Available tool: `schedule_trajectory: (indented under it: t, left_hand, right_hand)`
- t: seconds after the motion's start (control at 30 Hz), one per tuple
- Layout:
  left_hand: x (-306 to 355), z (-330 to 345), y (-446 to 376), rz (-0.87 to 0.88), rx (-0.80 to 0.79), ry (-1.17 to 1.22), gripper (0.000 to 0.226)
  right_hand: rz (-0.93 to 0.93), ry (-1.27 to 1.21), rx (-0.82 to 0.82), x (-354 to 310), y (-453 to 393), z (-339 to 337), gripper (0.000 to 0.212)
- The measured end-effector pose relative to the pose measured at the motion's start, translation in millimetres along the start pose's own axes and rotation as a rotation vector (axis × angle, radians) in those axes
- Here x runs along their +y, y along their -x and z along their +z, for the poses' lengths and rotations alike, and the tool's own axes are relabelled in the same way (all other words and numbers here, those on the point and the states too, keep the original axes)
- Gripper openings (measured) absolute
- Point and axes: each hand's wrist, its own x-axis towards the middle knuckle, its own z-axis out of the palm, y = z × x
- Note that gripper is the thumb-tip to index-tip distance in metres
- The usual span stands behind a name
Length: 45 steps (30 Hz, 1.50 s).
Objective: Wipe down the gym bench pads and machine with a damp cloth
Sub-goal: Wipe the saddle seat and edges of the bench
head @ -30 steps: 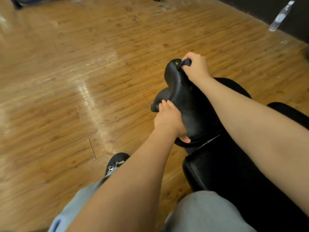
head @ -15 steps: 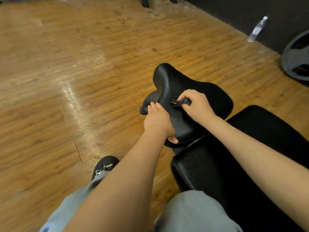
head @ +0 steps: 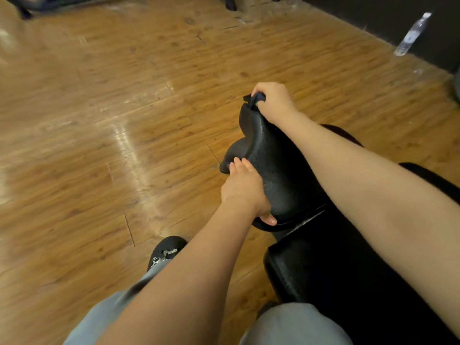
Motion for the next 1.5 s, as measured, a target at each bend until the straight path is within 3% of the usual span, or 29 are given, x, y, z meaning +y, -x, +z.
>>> schedule_trajectory:
  t: [0.13,0.33,0.57,0.77,0.97,1.2,1.27,1.43,1.5]
  left_hand:
    - [1.5,-1.6,1.6,-0.004,-0.009,0.0,0.146]
    - [-1.3,-0.3,1.6,0.005,0.0,0.025,0.145]
    - [-0.4,1.7,-0.8,0.005,0.018,0.029,0.145]
    - [-4.6,1.4,-0.7,0.026,0.006,0.057,0.145]
    - [-8.5,1.2,2.9,0.032,0.023,0.043,0.145]
    - [-9.1,13.3,24.1,0.03,0.169,-0.015,0.125]
    - [-8.0,15.2,23.3,0.021,0.173,-0.006,0.122]
    - [-9.6,15.5,17.6,0.017,0.165,0.024,0.116]
    - [-9.4,14.8,16.8,0.026,0.159,0.022,0.117]
  right_hand:
    - [-0.119,-0.032,-0.068,-3.7,69.0,-6.1,0.025]
    - [-0.059,-0.215,-0.017,6.0,172.2,-19.6,0.023]
    - [-0.177,-0.207,-0.006,16.8,138.0,-18.8,0.028]
    - [-0.006,-0.163,0.146,7.9,55.9,-0.4,0.02]
    - [-0.114,-0.148,0.043,-9.5,142.6,4.0,0.021]
    - [-0.245,-0.194,-0.073,11.6,224.6,-19.3,0.022]
    - [-0.181,-0.159,-0.022,32.9,210.8,-28.5,0.023]
    - [0.425,-0.177,0.248,96.0,141.9,-46.2,0.019]
    - [0.457,-0.092,0.273,79.0,131.6,-34.1,0.025]
